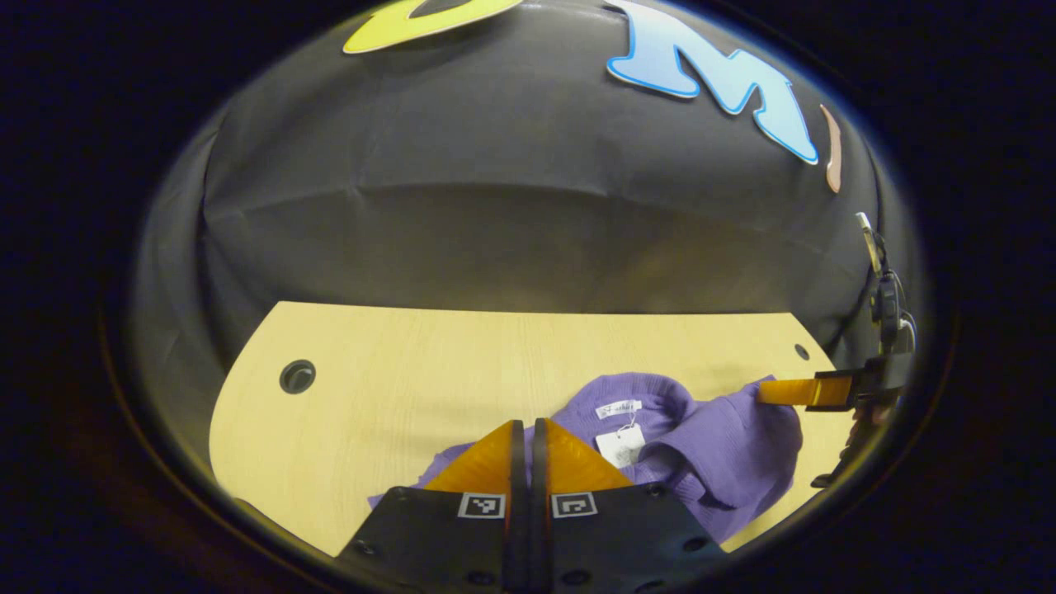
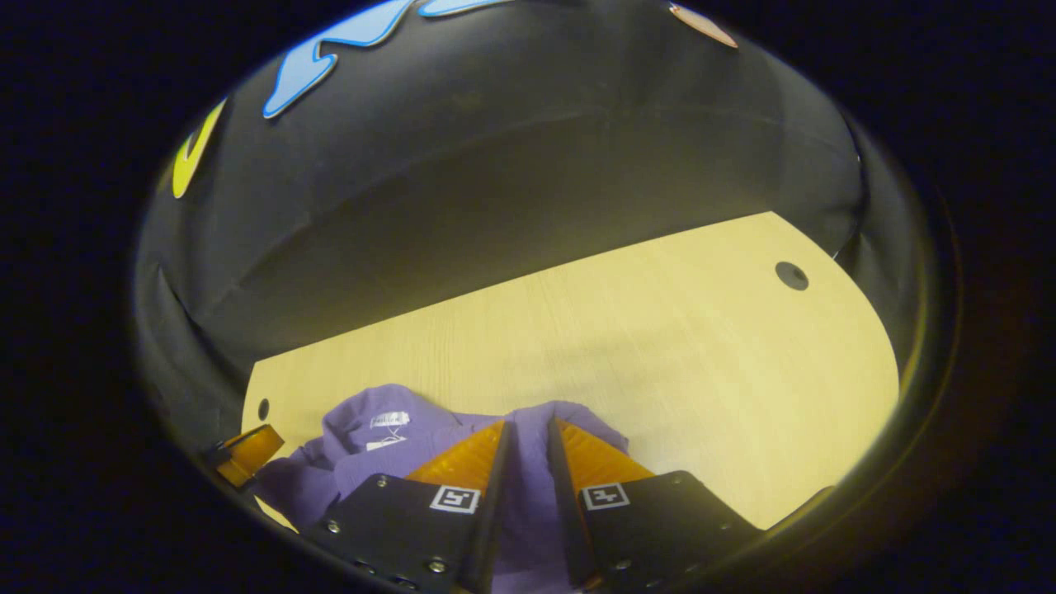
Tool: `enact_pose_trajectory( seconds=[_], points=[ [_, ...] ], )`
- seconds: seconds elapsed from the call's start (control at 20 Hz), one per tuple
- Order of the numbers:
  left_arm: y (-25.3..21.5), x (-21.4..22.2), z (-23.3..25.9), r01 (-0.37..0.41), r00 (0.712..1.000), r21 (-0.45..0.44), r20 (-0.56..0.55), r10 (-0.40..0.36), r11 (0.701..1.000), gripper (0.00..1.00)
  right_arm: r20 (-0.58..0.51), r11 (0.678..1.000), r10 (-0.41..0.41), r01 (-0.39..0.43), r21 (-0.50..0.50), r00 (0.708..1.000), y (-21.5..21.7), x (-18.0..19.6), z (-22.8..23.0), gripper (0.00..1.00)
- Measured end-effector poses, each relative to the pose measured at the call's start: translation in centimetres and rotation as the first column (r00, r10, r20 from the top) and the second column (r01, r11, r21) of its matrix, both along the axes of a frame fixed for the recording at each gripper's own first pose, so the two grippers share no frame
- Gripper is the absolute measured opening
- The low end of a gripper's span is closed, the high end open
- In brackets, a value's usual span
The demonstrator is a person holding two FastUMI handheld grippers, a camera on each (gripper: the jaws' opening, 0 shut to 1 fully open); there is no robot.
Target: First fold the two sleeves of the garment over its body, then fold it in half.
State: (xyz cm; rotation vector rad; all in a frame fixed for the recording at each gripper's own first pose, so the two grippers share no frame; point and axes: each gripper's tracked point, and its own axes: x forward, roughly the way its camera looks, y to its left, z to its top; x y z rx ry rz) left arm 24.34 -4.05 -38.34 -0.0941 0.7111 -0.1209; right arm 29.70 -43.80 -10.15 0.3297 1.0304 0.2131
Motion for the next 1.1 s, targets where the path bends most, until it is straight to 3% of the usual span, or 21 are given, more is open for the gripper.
enact_pose_trajectory(
  seconds=[0.2,0.35,0.75,1.1],
  points=[
    [0.2,-0.6,0.8,-0.014,1.000,0.008,-0.005,0.014,1.000,0.06,0.013,0.999,0.004,-0.003,-0.035,1.000,-0.9,-0.8,0.6,0.31],
    [0.0,-1.6,1.0,-0.015,0.999,0.020,-0.034,0.016,1.000,0.06,0.008,1.000,-0.005,0.005,-0.008,1.000,-1.2,-1.6,1.5,0.64],
    [-1.3,-3.8,8.1,-0.026,0.996,0.004,0.088,0.025,1.000,0.07,0.160,0.999,0.000,-0.006,0.036,0.987,-1.8,-3.7,10.0,0.64],
    [-3.2,-8.6,17.5,0.002,0.969,-0.008,0.247,0.000,1.000,0.05,0.288,0.998,-0.002,-0.017,0.064,0.958,-3.5,-6.7,18.5,0.64]
  ],
)
